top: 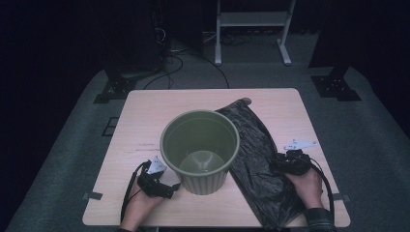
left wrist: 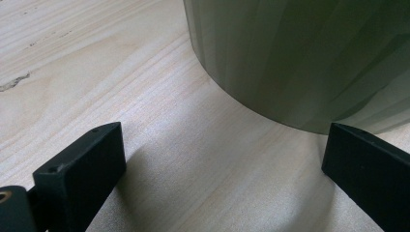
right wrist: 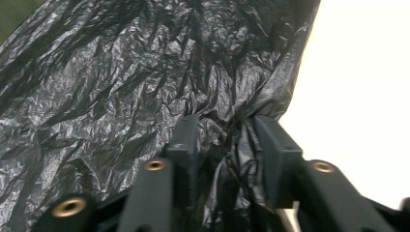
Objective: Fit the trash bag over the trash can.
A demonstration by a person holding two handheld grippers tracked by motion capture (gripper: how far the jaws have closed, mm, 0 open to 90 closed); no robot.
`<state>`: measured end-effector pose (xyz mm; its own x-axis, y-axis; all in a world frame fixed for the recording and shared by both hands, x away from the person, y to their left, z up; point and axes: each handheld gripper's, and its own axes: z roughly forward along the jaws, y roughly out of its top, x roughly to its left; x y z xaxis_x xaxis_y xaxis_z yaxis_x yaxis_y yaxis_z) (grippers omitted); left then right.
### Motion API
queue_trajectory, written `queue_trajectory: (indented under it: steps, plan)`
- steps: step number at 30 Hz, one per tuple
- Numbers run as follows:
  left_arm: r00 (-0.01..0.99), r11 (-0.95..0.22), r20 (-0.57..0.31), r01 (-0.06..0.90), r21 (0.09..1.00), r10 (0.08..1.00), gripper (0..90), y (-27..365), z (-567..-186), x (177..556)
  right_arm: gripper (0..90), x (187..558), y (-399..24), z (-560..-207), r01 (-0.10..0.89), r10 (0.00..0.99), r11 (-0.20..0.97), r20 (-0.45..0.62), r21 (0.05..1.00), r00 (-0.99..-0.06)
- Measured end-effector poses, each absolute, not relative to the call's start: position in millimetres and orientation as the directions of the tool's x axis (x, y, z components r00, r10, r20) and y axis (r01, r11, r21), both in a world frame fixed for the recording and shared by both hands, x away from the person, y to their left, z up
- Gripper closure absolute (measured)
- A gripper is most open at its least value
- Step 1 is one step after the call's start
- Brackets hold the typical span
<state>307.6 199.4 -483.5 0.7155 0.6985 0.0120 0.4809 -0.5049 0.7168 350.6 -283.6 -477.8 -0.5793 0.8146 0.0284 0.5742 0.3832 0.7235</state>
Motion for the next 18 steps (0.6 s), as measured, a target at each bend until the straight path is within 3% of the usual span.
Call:
queue_trajectory:
  steps: [1,4,7,18]
  plan:
    - [0.716,-0.505,0.012,0.481,0.717,0.698,0.3,199.4,-483.5,307.6,65.4,350.6,-283.6,-477.8,0.574,0.815,0.383,0.028,0.723,-0.579]
    - [0.716,-0.505,0.012,0.48,0.717,0.698,0.3,199.4,-483.5,307.7,79.5,349.8,-272.5,-477.4,0.558,0.791,0.409,0.024,0.722,-0.611]
    - [0.717,-0.506,0.012,0.48,0.717,0.697,0.3,199.5,-483.5,307.7,86.0,348.9,-267.0,-477.3,0.547,0.776,0.423,0.022,0.722,-0.63]
    - [0.718,-0.507,0.012,0.479,0.717,0.696,0.2,199.6,-483.6,307.7,89.1,350.2,-236.1,-474.3,0.52,0.722,0.462,0.037,0.719,-0.691]
